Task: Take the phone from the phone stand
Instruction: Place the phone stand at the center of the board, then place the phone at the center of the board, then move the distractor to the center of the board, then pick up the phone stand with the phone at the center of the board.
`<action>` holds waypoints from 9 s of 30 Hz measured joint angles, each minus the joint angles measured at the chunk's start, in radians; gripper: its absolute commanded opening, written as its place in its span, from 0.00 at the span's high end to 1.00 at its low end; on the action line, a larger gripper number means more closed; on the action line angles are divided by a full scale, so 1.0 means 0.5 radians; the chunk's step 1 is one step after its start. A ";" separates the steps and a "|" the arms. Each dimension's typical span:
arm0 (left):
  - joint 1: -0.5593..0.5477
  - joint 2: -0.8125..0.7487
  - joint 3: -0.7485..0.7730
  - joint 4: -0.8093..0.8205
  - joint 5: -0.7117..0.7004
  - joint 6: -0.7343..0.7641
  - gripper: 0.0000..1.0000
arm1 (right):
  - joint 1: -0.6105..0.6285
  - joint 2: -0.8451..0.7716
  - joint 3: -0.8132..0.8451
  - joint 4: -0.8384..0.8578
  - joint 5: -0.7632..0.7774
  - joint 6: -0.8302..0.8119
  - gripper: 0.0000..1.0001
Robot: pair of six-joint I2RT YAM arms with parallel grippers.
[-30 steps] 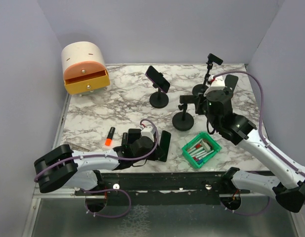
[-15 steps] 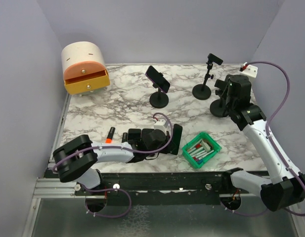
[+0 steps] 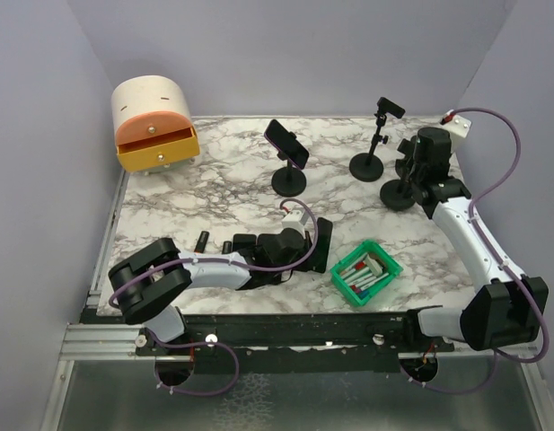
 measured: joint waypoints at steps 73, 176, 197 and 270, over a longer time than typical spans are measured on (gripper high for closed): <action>0.156 0.123 -0.294 0.259 0.075 -0.579 0.63 | 0.063 -1.066 -0.139 -0.507 -1.369 0.488 0.00; -0.302 0.016 0.095 -0.564 -0.140 0.116 1.00 | 0.115 -1.125 0.124 -0.719 -1.487 0.482 0.00; -0.327 0.736 0.776 -0.373 -0.074 0.196 1.00 | 0.142 -1.109 0.146 -0.749 -1.486 0.465 0.00; 1.257 -0.082 0.726 0.043 0.479 0.254 0.38 | 0.253 -1.043 -0.050 -0.378 -1.555 0.375 0.01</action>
